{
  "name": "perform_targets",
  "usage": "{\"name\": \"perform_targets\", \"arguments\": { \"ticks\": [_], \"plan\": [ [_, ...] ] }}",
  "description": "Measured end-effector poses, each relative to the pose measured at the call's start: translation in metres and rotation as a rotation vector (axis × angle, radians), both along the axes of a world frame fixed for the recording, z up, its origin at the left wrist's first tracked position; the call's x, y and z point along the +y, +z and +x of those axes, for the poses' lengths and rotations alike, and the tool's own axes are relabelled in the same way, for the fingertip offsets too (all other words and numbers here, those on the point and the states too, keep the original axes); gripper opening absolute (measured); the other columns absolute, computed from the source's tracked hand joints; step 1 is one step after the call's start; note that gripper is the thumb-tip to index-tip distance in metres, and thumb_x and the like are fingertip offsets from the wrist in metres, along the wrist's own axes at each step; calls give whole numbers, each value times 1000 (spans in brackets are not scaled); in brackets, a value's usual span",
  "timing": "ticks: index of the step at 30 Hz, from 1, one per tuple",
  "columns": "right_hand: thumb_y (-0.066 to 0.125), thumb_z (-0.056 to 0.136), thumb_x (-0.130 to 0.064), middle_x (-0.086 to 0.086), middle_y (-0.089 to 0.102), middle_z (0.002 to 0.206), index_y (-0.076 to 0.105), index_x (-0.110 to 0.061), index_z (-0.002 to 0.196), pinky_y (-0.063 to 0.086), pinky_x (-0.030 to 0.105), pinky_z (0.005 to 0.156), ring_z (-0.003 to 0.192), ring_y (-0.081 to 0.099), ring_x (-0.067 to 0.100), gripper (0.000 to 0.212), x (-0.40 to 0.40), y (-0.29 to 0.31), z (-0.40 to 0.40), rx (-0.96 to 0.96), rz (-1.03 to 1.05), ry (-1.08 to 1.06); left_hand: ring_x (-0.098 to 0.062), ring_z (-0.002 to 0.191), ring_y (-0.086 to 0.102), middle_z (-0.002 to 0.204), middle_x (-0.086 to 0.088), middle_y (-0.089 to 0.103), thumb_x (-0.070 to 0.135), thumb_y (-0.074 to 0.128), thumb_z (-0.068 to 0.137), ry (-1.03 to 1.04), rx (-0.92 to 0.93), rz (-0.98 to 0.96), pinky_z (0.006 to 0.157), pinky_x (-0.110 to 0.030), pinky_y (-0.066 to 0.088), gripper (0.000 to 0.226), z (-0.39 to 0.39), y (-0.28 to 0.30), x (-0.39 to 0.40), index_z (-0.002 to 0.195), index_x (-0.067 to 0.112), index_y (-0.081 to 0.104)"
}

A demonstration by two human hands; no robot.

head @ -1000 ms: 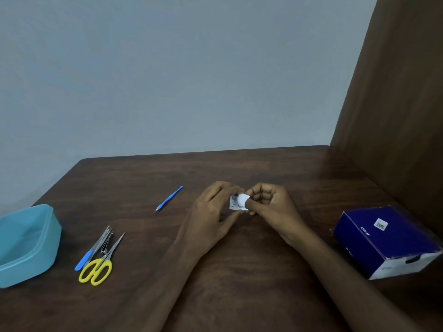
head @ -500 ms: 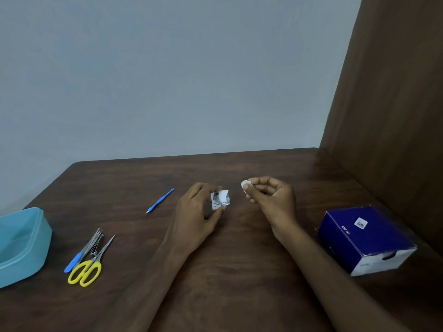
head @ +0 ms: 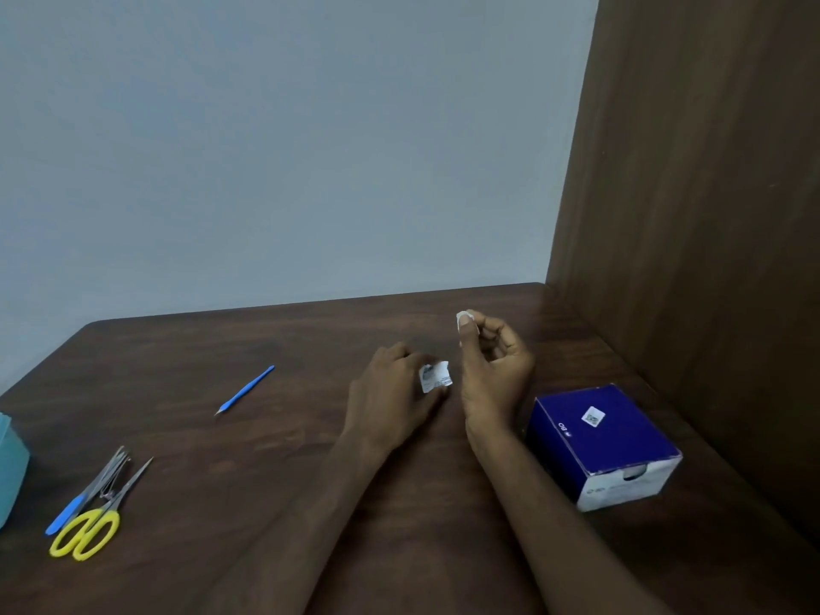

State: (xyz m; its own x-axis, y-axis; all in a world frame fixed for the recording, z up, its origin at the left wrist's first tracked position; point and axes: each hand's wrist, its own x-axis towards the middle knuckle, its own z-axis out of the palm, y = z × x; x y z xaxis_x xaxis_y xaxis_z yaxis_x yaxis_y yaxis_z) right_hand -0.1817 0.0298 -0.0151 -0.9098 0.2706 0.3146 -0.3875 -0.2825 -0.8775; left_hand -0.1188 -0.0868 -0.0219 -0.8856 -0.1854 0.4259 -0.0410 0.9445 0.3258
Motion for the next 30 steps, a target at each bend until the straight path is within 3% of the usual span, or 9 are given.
{"name": "perform_targets", "arguments": {
  "ticks": [2,4,8,12,18,21,25,27,30],
  "plan": [
    [83,93,-24,-4,83,95,81,-14,101,62,28,82,91,79,10,13,1,-2,0,4,8,-1,-17,120,56,127,15,64,62,64,96,-20,-12,-14,83,-35,54,48,-3,-9,0,137,39,67],
    [83,94,-24,-4,83,95,81,-15,102,61,26,81,90,79,10,13,3,-3,-1,5,15,-6,-21,132,54,147,8,61,58,69,95,-49,44,-13,102,-38,54,63,-3,-13,-5,149,27,61],
    [82,94,-24,-3,83,92,81,-15,100,63,32,80,87,79,12,11,1,-3,-2,-4,11,-19,-15,159,32,173,1,35,55,54,105,-169,-19,-35,129,-35,31,73,10,-16,-1,165,17,38],
    [82,94,-24,-2,82,92,80,-15,101,65,35,80,86,79,13,11,-1,-3,-2,-6,22,-26,-9,165,11,178,6,17,56,29,112,-228,-258,-120,135,-39,12,68,17,-14,13,170,23,22],
    [82,94,-28,-2,82,92,80,-18,99,66,47,83,86,79,21,11,-2,-6,-1,-2,66,6,-6,165,2,179,10,9,54,22,113,-228,-287,-85,135,-43,8,66,17,-12,11,171,25,17],
    [83,93,-28,-1,82,93,81,-20,99,65,54,85,87,79,22,9,-1,-7,-2,-9,68,37,-6,164,7,178,6,16,43,28,116,-228,-170,77,135,-41,10,59,19,-4,7,170,20,23],
    [85,92,-24,-4,83,94,82,-23,98,66,52,86,85,80,18,6,-2,-9,2,-19,104,110,-9,160,30,171,3,38,39,46,113,-134,-18,41,133,-33,19,56,40,11,-27,164,17,41],
    [86,90,-22,-9,83,94,82,-28,93,66,48,87,87,80,16,8,-6,-10,6,-4,179,160,-12,150,48,160,4,54,37,59,108,-29,38,37,124,-28,32,51,61,16,-55,155,20,56],
    [87,89,-21,-15,81,84,82,-31,87,66,43,79,79,78,8,12,-14,-10,14,40,321,224,-19,127,67,137,4,73,32,69,100,193,104,-7,108,-33,51,33,95,11,-108,131,22,74]
  ]
}}
